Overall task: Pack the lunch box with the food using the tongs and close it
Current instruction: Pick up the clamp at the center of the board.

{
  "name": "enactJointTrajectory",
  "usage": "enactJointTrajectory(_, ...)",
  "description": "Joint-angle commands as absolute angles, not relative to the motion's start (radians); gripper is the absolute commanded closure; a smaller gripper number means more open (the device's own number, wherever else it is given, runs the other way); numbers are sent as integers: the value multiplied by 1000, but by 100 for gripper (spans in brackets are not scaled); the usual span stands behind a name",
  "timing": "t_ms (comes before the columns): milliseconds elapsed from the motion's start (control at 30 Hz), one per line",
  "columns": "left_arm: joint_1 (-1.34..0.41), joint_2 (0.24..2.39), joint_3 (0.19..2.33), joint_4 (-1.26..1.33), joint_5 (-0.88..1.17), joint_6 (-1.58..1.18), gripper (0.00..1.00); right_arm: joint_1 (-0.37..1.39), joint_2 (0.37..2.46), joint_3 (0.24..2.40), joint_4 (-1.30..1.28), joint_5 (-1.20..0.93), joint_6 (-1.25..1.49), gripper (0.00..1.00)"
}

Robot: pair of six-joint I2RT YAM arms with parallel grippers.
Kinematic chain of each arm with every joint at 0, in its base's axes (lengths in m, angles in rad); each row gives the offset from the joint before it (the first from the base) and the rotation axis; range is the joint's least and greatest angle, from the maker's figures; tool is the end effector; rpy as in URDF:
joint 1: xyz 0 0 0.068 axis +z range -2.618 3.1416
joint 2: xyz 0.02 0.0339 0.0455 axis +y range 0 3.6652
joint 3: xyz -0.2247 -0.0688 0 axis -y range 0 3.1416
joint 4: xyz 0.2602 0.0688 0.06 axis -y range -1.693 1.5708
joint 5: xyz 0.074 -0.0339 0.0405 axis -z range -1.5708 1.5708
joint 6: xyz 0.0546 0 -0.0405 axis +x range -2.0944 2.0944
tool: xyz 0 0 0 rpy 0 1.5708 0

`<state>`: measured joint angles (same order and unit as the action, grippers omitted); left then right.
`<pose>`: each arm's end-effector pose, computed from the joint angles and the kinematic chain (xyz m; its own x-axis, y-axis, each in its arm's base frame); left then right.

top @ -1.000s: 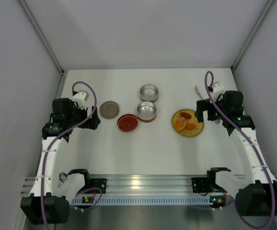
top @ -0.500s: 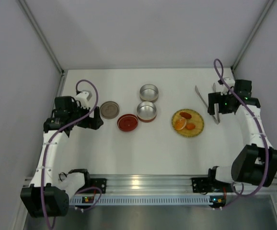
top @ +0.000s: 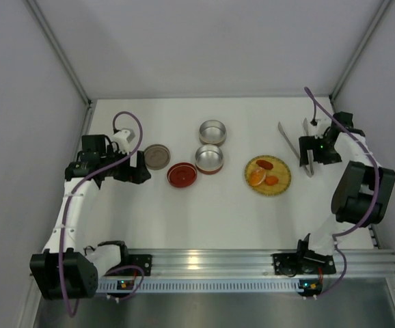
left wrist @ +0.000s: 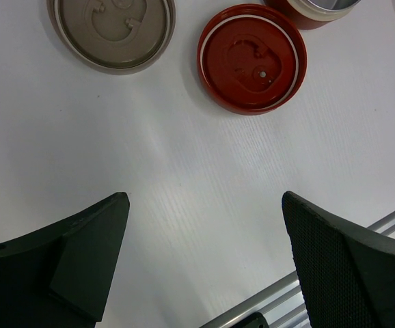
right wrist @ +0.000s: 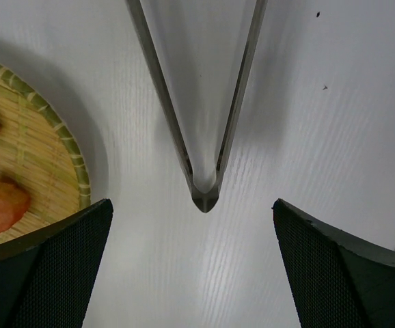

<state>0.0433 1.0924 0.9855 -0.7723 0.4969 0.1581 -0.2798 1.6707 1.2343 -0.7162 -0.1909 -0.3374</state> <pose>0.2604 -0.0148 0.2509 -0.7181 0.1074 -0.6876 0.3835 0.8855 -0.2622 0.3444 -0.0882 0.1649 -0.8940 -0.0813 -0.4406 -0.1048 0.9941 0.0292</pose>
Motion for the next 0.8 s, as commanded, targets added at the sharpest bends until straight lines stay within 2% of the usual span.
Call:
enactJointTrajectory(0, 41, 1104, 1034, -775, 540, 172, 2, -290, 1724, 1287, -647, -167, -325, 1)
enactJointTrajectory(500, 43, 1164, 1029, -727, 580, 187, 2, -250, 1897, 1328, -465, -193, -301, 0)
enactJointTrajectory(767, 41, 1201, 1046, -721, 580, 193, 1, -233, 1977, 1377, -433, -235, -282, 5)
